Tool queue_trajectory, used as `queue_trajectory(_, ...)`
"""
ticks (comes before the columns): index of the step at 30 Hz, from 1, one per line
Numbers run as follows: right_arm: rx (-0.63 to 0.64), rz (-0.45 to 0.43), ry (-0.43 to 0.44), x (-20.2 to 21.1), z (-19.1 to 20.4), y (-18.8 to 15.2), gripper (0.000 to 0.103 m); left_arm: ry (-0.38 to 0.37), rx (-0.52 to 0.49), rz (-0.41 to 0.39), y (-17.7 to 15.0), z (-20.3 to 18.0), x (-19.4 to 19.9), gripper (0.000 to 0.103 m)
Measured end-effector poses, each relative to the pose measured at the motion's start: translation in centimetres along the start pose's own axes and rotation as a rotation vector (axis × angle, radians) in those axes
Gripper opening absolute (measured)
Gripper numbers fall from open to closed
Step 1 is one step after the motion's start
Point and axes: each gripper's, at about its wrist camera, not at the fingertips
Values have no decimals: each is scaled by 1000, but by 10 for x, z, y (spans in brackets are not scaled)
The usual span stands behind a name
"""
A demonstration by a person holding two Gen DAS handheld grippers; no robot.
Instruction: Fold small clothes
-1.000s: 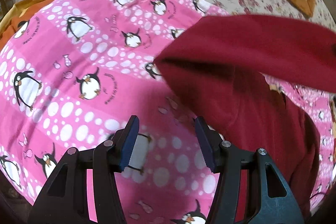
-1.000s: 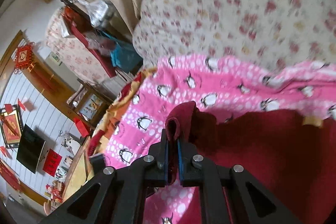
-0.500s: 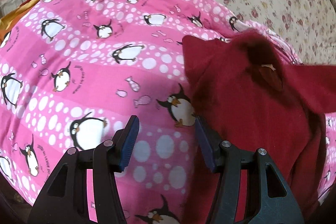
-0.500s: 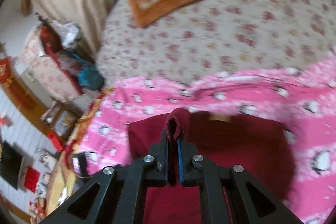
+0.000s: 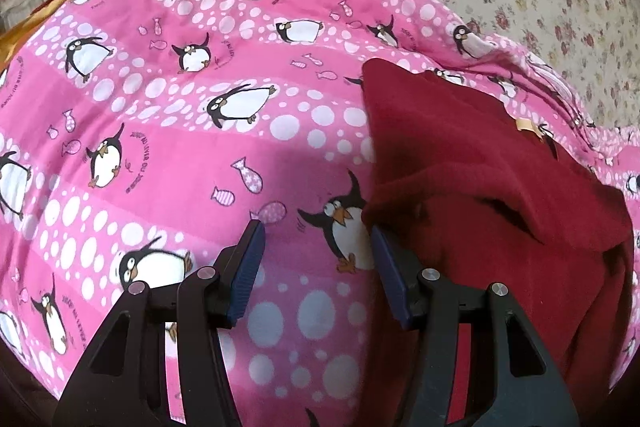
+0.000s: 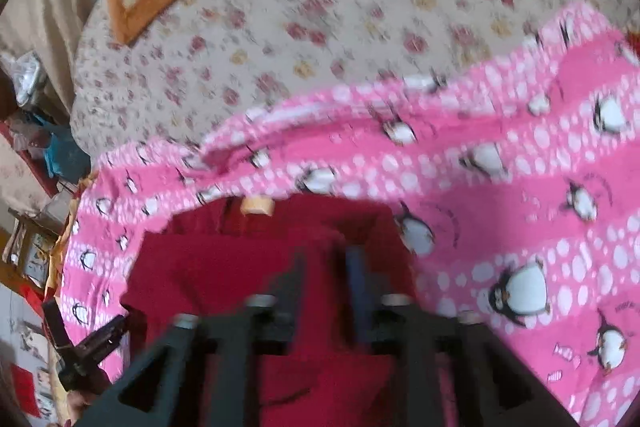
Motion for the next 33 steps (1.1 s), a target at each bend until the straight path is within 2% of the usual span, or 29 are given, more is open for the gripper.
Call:
queue_trajectory(4, 171, 1, 52, -7, 69, 8, 51, -39, 45, -15, 1, 9, -3, 55)
queue_trajectory(7, 304, 55, 168, -29, 119, 3, 51, -68, 62, -18, 0, 14, -2, 55)
queue_trajectory(11, 507, 140, 156, -80, 191, -19, 51, -101, 92, -41, 2, 24, 13, 55)
queue_trajectory(13, 582, 168, 153, -103, 214, -35, 51, -107, 113, -66, 5, 30, 21, 55)
queue_trajectory(16, 612, 234, 117, -140, 224, -58, 51, -118, 151, -85, 15, 38, 25, 55)
queue_trajectory(18, 607, 330, 151, -155, 223, -78, 50, -124, 160, -86, 20, 37, 23, 55)
queue_trajectory(21, 732, 319, 120, -143, 229, -98, 50, -138, 152, -74, 21, 31, 13, 55)
queue_trajectory(24, 650, 332, 179, -128, 219, -79, 49, -153, 122, -46, 17, 23, 1, 55)
queue_trajectory(28, 602, 234, 187, -117, 218, -41, 49, -92, 43, -58, 9, 15, -9, 55)
queue_trajectory(30, 578, 205, 190, -128, 222, -21, 50, -97, 31, -75, 8, 17, -9, 55)
queue_trajectory(33, 612, 225, 205, -166, 241, -3, 51, -116, 18, -96, 5, 21, -11, 55)
Point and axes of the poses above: each gripper's, at about its wrist camera, not at the fingertips, and x roughly against the way its jaws point, z to its left, y to its top, and after that the axes turned 4 degrees about z, right-handed
